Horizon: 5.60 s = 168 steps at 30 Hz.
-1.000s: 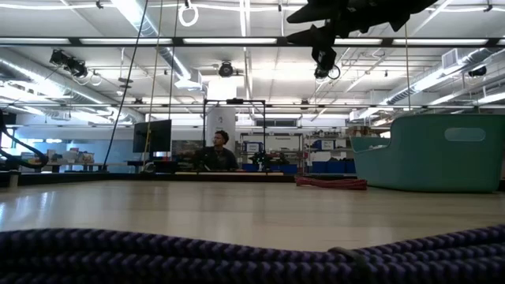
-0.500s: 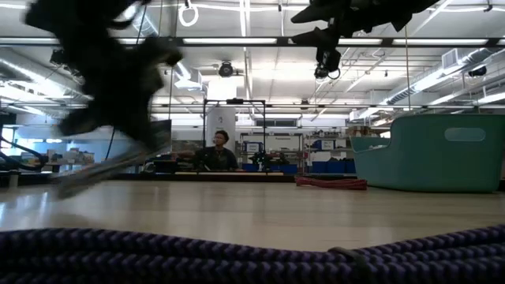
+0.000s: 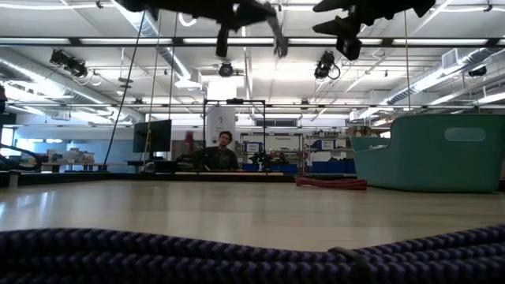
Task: Pick and place USB-C Cables
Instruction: Put the white charger cable into the green bin, then put the pink charger cable into the green bin
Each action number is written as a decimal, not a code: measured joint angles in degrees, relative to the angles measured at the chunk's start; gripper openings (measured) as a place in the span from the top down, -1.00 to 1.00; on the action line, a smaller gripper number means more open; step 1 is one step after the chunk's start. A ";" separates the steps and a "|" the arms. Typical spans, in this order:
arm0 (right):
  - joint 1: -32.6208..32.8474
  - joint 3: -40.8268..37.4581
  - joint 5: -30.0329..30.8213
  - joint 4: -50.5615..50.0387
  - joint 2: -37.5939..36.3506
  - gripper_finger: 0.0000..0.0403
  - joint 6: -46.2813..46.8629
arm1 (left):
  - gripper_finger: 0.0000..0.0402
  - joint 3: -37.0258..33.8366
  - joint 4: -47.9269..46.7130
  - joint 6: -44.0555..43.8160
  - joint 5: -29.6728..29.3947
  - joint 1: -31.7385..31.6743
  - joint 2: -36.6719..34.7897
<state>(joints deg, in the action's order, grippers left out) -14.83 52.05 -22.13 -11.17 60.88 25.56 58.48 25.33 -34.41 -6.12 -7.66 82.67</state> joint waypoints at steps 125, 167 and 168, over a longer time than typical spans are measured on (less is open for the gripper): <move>-10.16 11.67 8.48 -0.30 19.80 0.36 -8.49 | 0.39 18.53 -73.02 6.53 -10.00 8.98 -8.01; -10.58 22.78 26.35 -23.97 39.16 0.81 -9.26 | 0.39 18.47 -76.20 -0.95 -18.11 11.35 -8.63; -9.81 22.73 27.29 -23.87 36.43 0.81 -9.29 | 0.39 18.47 -76.20 -0.94 -19.29 11.34 -8.63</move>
<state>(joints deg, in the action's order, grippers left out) -24.64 74.78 5.16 -35.04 97.31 16.27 76.95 -50.87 -35.35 -25.41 3.67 74.04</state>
